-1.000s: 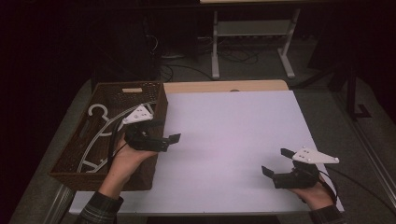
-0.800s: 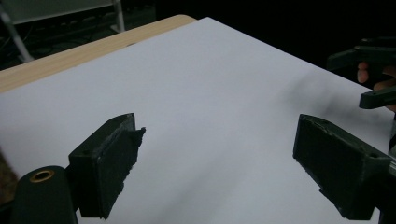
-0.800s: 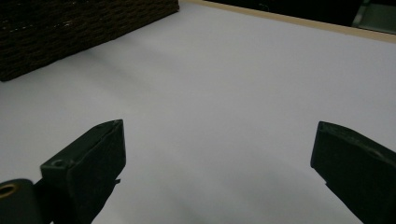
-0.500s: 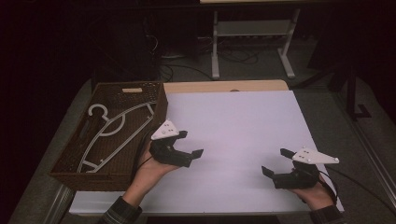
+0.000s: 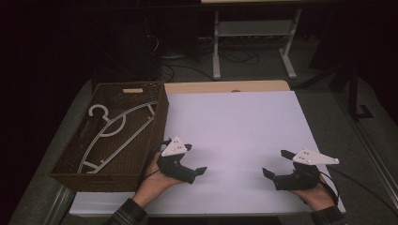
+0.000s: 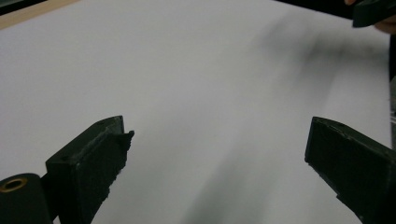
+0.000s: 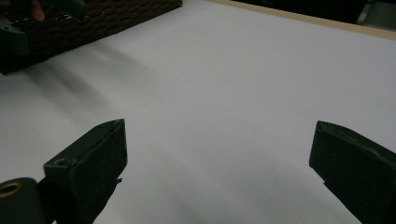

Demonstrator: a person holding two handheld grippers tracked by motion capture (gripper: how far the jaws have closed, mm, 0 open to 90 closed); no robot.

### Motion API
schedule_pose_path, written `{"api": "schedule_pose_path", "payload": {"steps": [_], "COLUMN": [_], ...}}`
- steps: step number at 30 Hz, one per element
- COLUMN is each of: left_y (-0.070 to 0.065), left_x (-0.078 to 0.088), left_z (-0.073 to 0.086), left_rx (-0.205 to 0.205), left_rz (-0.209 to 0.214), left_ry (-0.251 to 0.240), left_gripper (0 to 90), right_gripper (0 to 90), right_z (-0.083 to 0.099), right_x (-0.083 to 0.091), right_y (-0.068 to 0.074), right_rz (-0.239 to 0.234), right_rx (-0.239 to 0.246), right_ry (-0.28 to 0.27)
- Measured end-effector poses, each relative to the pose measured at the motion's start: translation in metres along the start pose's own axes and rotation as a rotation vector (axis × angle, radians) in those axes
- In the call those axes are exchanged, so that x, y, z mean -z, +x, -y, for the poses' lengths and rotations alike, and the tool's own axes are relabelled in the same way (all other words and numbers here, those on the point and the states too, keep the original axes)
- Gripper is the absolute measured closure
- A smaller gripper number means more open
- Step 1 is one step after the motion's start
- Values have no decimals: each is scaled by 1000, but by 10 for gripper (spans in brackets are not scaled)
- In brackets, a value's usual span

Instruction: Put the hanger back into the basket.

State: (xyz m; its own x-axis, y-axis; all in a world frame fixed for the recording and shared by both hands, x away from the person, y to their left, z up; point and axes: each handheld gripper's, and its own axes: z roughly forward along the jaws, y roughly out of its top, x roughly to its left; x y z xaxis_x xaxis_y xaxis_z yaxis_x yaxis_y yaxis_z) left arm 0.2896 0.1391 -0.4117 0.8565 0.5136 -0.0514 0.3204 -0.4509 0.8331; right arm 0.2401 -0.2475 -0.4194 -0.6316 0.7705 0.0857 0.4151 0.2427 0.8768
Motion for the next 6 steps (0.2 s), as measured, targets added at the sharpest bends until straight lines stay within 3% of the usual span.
{"api": "schedule_pose_path", "payload": {"steps": [6], "left_y": [3], "left_x": [-3], "left_z": [4], "left_rx": [4], "left_rz": [-8], "left_ry": [4], "left_gripper": [55], "right_gripper": [37], "right_z": [1], "right_x": [0], "right_y": [-1], "right_rz": [2], "right_rx": [8], "right_ry": [3]}}
